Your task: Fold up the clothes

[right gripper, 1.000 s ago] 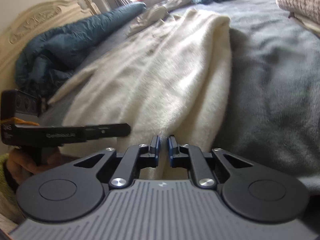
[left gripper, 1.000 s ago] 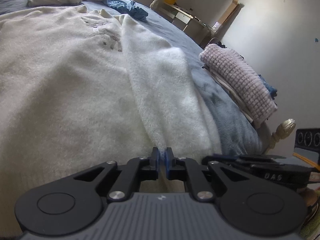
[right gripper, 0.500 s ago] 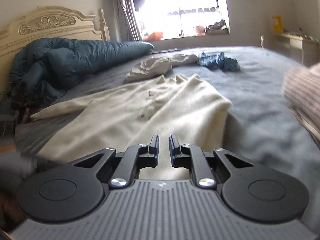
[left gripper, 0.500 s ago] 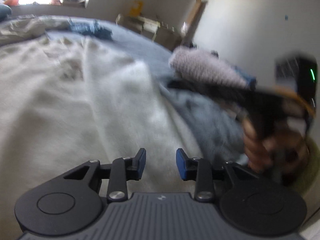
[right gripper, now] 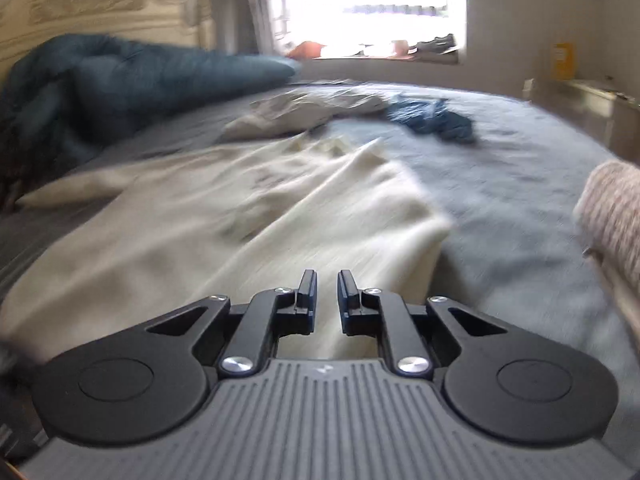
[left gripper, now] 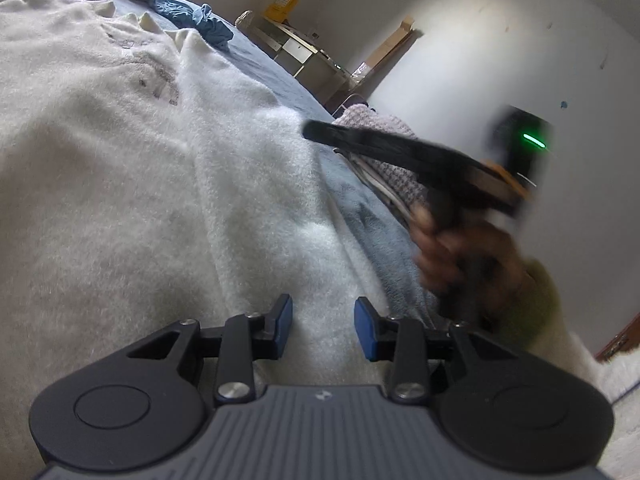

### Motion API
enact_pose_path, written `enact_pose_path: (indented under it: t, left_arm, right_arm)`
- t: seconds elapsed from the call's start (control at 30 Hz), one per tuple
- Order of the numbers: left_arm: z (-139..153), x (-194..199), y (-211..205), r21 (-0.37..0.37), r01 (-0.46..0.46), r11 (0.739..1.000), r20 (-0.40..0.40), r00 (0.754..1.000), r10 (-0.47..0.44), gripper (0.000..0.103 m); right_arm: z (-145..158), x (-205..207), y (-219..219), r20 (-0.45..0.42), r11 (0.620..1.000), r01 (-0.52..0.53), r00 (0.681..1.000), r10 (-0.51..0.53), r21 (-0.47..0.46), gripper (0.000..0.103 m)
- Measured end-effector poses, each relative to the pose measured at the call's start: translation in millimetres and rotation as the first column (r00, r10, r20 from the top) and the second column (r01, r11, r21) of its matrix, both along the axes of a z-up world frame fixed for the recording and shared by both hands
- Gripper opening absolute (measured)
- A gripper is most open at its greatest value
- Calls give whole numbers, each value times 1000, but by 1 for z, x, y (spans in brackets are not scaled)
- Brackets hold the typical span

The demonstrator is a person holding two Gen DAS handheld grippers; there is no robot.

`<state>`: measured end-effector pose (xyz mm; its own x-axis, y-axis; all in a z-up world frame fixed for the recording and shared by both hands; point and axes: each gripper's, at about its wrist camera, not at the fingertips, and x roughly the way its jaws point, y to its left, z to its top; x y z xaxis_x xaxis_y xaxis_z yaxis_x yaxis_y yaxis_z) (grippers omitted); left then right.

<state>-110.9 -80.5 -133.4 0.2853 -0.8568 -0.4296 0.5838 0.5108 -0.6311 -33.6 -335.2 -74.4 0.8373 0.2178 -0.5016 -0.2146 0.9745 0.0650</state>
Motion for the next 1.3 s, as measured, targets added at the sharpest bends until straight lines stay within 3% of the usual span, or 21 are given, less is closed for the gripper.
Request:
enact_pose_path:
  t: [0.1,0.17,0.27,0.4,0.43,0.53,0.57,0.73,0.83,0.93,1.0,1.13,1.3]
  left_arm:
    - [-1,-2,0,0,1,1000,28,1000,-1,36]
    - [-1,-4,1,-5,8,1000,49,999,-8,36]
    - [-5,-5,5,-32,30,999,74,997,-28,36]
    - [-8,-2,7,-53,45,998,68,997,-41,36]
    - [-8,-2,8,-55,44,997,66,997,-41,36]
    - [-12,-4,9,-72,37,997,78,996,-31,36]
    - [-13,-4,10,-79,35,996,83,996,-29,36]
    - [-18,-4,16,-116,56,992,93,995,-45,36]
    - [-19,-4,17,-126,59,990,96,994,-47,36]
    - [-19,-9,17,-121,51,991,117,993,-37,36]
    - [-19,-12,17,-114,55,992,138,990,-39,36]
    - [-21,-11,19,-130,67,989,147,988,-48,36]
    - [-21,-10,20,-142,60,988,122,992,-42,36]
  right_arm:
    - [-32,48,-24,-126,996,72,990,-66,45,6]
    - [-33,52,-38,-154,984,88,986,-64,156,6]
    - [0,45,-36,-118,983,96,990,-78,156,10]
    - [26,77,-25,-48,992,65,997,-60,109,10]
    - [21,94,-24,-55,994,71,996,-66,86,10]
    - [-26,148,-30,-199,992,124,973,-120,6,8]
    - [-35,151,-35,-202,990,133,972,-122,41,7]
    - [6,142,-12,-126,996,89,988,-91,-26,9]
    - [20,170,10,-91,999,17,996,-21,-43,10]
    - [8,223,25,-133,1000,-4,991,0,-23,10]
    - [-11,257,30,-166,998,17,986,-27,-57,9]
    - [-29,283,21,-179,999,22,983,-27,-28,5]
    - [-23,289,13,-194,998,46,980,-40,29,5]
